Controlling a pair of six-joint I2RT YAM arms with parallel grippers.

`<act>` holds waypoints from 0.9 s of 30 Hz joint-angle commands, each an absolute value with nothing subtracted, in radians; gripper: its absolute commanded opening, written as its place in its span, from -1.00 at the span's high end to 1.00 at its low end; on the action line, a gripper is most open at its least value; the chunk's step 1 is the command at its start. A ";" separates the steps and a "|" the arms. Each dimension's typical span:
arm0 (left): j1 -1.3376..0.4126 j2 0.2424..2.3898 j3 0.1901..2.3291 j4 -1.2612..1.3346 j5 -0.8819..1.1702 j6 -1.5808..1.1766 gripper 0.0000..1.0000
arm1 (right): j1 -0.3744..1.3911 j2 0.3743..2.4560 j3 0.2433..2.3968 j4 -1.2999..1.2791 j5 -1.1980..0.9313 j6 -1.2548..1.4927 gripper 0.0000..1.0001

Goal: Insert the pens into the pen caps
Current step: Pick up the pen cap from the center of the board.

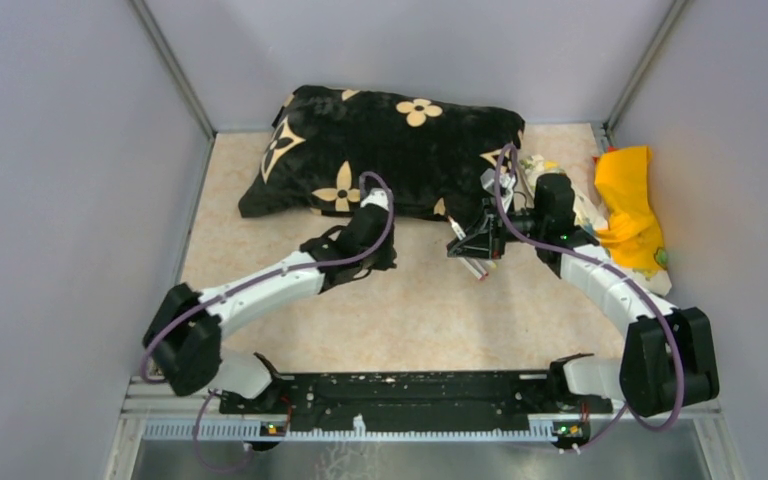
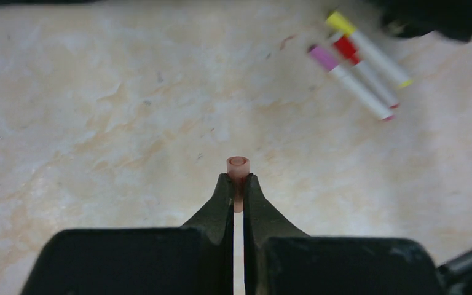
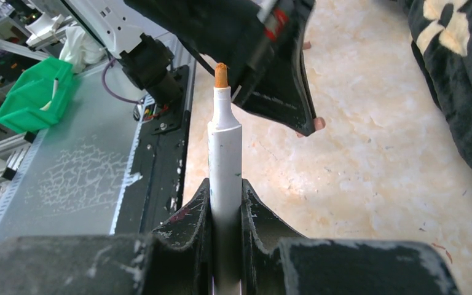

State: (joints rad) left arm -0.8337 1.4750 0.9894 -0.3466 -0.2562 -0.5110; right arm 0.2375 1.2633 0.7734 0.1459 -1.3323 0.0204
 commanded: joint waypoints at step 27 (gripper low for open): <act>-0.814 1.170 0.652 0.639 -0.222 -1.052 1.00 | 0.421 1.326 0.742 0.234 -1.113 0.071 1.00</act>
